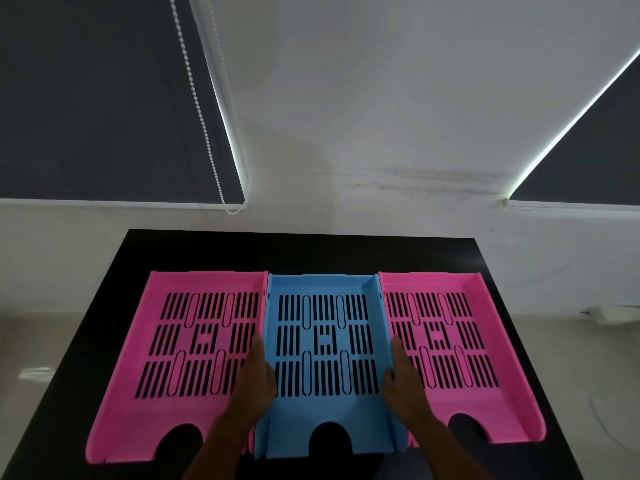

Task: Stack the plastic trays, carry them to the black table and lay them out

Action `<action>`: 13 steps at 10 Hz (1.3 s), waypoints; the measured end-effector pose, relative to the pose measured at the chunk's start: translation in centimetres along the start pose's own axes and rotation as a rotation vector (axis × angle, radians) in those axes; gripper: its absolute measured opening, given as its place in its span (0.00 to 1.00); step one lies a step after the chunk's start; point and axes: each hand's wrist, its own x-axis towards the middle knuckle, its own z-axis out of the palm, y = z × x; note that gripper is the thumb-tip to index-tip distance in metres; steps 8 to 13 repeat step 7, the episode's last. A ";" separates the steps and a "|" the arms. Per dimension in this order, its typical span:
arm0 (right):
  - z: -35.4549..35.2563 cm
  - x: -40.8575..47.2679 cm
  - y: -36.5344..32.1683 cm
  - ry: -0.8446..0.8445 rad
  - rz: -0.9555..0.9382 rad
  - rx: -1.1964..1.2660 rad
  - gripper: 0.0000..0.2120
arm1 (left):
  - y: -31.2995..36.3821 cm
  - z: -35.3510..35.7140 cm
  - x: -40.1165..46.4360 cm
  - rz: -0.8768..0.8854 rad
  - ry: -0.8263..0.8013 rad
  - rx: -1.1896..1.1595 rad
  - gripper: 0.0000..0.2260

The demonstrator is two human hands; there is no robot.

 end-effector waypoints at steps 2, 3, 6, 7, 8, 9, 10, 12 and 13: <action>0.0 2.9 -0.1 0.036 0.021 0.011 0.32 | 1.3 0.0 3.1 0.024 0.020 0.084 0.34; -0.6 4.7 -1.3 0.043 0.010 0.003 0.32 | 2.0 -0.2 4.7 0.027 0.020 0.048 0.33; -1.5 8.6 -2.5 0.021 0.016 0.029 0.33 | 3.1 -0.6 8.2 0.034 0.001 0.061 0.35; -2.1 8.1 -3.3 -0.011 0.010 0.093 0.31 | 4.1 -1.2 7.2 0.078 0.029 0.005 0.33; -2.1 8.1 -3.3 -0.011 0.010 0.093 0.31 | 4.1 -1.2 7.2 0.078 0.029 0.005 0.33; -2.1 8.1 -3.3 -0.011 0.010 0.093 0.31 | 4.1 -1.2 7.2 0.078 0.029 0.005 0.33; -2.1 8.1 -3.3 -0.011 0.010 0.093 0.31 | 4.1 -1.2 7.2 0.078 0.029 0.005 0.33; -2.1 8.1 -3.3 -0.011 0.010 0.093 0.31 | 4.1 -1.2 7.2 0.078 0.029 0.005 0.33; -2.1 8.1 -3.3 -0.011 0.010 0.093 0.31 | 4.1 -1.2 7.2 0.078 0.029 0.005 0.33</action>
